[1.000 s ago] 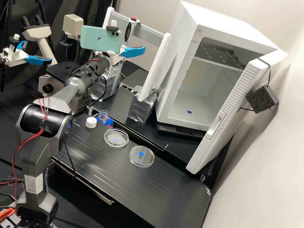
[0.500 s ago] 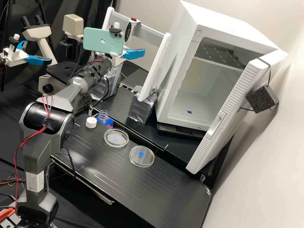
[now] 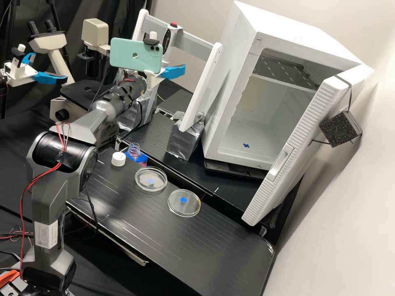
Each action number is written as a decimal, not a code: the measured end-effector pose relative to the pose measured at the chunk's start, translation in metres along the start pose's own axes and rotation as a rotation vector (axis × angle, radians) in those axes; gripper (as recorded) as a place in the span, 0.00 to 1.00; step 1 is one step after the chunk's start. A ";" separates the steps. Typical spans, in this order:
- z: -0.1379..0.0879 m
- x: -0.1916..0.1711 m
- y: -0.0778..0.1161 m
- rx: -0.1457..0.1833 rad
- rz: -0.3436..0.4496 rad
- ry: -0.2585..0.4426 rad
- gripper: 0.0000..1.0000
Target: Use the pipette
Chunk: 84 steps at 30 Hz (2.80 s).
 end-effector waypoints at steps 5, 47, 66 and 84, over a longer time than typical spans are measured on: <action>0.000 0.000 0.000 0.000 0.000 0.000 0.00; 0.004 0.001 0.002 0.041 -0.004 -0.005 0.00; 0.007 -0.001 0.007 0.082 -0.030 0.018 0.00; 0.007 -0.008 0.037 0.092 0.006 0.028 0.00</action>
